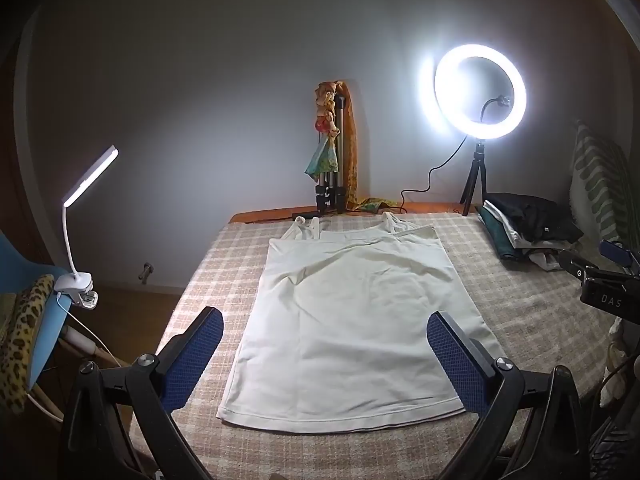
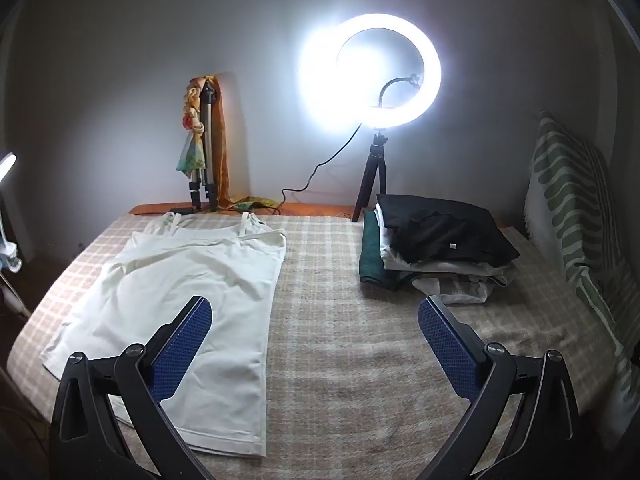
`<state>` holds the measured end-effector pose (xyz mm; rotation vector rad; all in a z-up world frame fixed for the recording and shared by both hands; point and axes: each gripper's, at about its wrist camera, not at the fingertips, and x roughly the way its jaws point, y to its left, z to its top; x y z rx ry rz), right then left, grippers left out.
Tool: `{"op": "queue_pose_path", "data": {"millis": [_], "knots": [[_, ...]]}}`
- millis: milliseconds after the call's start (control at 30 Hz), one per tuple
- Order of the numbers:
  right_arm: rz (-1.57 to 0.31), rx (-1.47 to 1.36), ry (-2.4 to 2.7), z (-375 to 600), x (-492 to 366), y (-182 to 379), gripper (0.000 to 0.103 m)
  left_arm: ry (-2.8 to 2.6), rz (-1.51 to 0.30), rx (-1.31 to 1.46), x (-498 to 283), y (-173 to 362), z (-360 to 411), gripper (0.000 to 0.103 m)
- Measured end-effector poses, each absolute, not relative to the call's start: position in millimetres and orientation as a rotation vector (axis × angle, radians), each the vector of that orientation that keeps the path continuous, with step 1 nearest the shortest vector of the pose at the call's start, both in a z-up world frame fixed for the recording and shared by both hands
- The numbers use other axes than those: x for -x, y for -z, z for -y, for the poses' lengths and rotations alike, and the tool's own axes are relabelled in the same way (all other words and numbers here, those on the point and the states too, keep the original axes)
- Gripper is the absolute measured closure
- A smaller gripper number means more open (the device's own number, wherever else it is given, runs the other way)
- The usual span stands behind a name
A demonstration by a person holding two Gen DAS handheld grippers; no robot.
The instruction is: Fold small clothes
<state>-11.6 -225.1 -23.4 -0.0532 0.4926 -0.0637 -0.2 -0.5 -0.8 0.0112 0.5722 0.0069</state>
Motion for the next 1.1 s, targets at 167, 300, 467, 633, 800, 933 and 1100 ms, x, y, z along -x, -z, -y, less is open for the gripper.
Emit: {"op": "queue_pose_path", "data": {"millis": [167, 300, 467, 633, 800, 933, 1100], "knots": [[-0.491, 0.055, 0.067, 224.6, 10.9, 23.8, 0.0, -0.01, -0.57, -0.016, 0.0, 0.3, 1.5, 0.0], [-0.491, 0.055, 0.067, 225.2, 10.3, 23.7, 0.0, -0.011, -0.571, -0.016, -0.3, -0.2, 0.4, 0.0], [-0.491, 0.052, 0.069, 226.3, 10.8, 23.2, 0.0, -0.012, -0.57, -0.018, -0.5, -1.8, -0.5, 0.0], [-0.492, 0.051, 0.069, 226.2, 10.3, 23.3, 0.0, -0.012, -0.57, -0.018, -0.4, -1.9, -0.3, 0.0], [-0.492, 0.052, 0.068, 225.8, 10.1, 23.3, 0.0, -0.013, -0.569, -0.02, 0.0, -1.4, 0.8, 0.0], [-0.492, 0.051, 0.07, 225.6, 10.1, 23.2, 0.0, -0.012, -0.569, -0.021, 0.0, -1.4, 1.1, 0.0], [-0.493, 0.051, 0.071, 225.5, 10.0, 23.6, 0.0, -0.013, -0.567, -0.02, -0.5, -0.3, 0.7, 0.0]]}}
